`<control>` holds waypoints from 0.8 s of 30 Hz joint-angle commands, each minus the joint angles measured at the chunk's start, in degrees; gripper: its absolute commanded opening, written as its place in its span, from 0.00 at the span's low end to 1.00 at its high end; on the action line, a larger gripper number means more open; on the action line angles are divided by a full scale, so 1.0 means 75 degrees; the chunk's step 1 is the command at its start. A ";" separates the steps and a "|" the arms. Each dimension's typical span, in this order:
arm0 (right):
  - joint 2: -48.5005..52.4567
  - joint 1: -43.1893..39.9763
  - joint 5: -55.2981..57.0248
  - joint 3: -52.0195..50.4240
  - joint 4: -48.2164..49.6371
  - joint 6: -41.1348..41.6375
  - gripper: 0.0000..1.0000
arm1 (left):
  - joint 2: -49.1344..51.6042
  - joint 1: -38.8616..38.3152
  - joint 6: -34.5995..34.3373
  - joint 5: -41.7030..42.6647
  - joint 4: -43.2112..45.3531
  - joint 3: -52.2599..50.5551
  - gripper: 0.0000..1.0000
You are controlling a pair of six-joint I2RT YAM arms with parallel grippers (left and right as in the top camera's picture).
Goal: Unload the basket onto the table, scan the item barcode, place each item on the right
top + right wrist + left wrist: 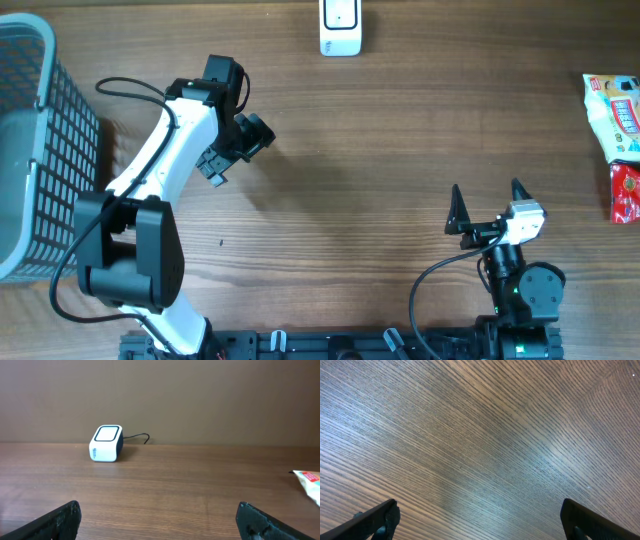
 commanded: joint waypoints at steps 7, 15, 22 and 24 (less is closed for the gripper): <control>-0.0128 -0.0038 0.0087 -0.0023 0.0015 -0.0274 1.00 | -0.0050 0.0006 0.0119 -0.0050 -0.0003 0.0073 1.00; -0.0128 -0.0038 0.0149 -0.0026 -0.0003 -0.0277 1.00 | -0.0050 0.0006 0.0119 -0.0050 -0.0003 0.0073 1.00; -0.0128 -0.0038 0.0434 -0.0023 -0.0012 -0.0277 1.00 | -0.0050 0.0006 0.0119 -0.0050 0.0000 0.0073 1.00; -0.0128 -0.0038 0.0434 -0.0023 -0.0012 -0.0274 1.00 | -0.0050 0.0006 0.0119 -0.0047 0.0000 0.0073 1.00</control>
